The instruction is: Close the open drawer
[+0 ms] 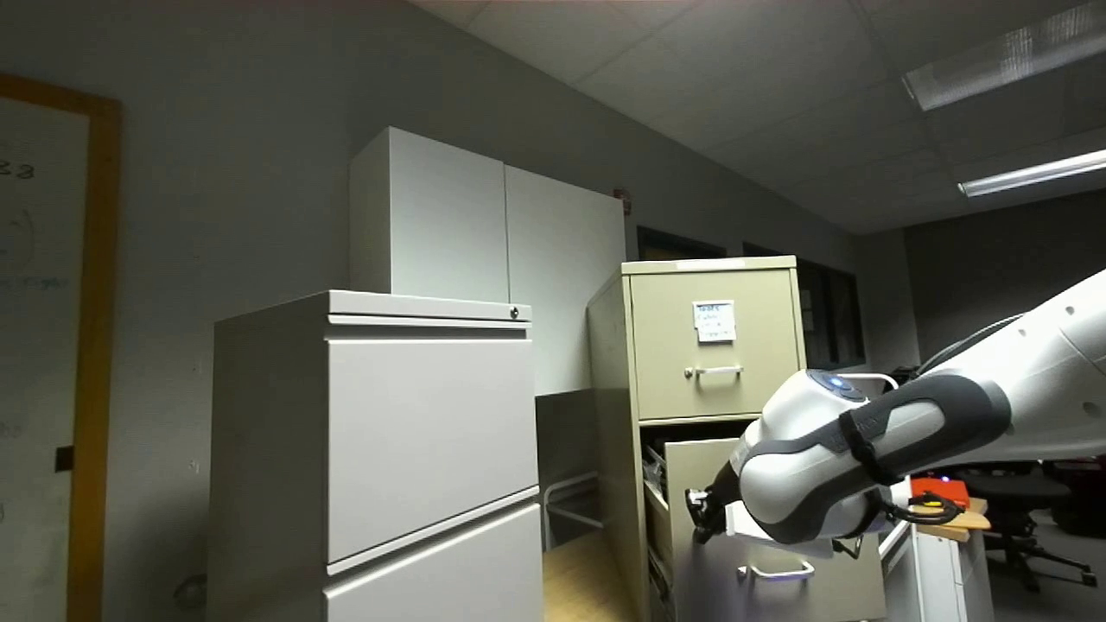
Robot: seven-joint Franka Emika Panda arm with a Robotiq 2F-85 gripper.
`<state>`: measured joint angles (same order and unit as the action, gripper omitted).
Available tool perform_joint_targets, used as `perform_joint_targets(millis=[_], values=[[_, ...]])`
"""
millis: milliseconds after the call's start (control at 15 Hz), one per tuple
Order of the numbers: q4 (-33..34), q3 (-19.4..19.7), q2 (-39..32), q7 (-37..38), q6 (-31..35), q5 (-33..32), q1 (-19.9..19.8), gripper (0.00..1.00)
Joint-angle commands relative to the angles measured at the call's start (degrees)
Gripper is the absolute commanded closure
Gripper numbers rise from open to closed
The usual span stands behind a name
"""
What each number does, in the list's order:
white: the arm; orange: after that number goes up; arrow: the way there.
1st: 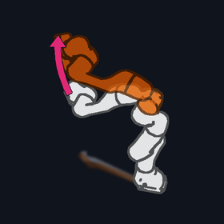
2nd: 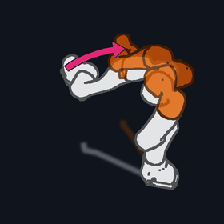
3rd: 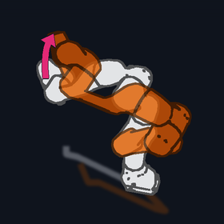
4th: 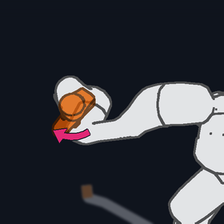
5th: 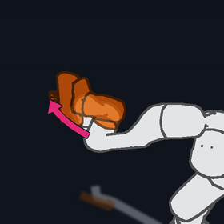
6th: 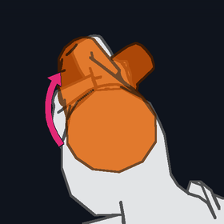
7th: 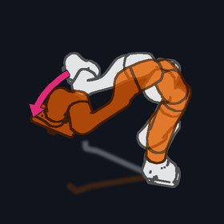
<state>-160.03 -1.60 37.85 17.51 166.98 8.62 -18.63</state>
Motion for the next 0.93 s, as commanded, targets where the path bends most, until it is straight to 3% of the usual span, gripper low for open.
perform_joint_targets(millis=[0, 200, 467, 533, 600, 667, 867], values=[[-0.34, -7.27, -0.39, 7.10, 8.25, -2.67, -8.04, 1.00], [-1.38, -17.23, -1.54, 12.82, 14.28, -3.71, -16.92, 1.00], [-0.81, -33.40, -0.36, 21.45, 19.06, -7.68, -33.34, 1.00], [-0.38, -38.49, 1.19, 20.08, 19.12, -3.74, -37.35, 1.00], [0.11, -42.31, 2.33, 23.67, 19.61, -5.89, -41.29, 1.00], [0.92, -47.38, 3.89, 22.19, 19.27, -1.84, -44.94, 1.00], [4.16, -61.37, 9.91, 26.16, 17.82, 2.53, -56.24, 1.00]])
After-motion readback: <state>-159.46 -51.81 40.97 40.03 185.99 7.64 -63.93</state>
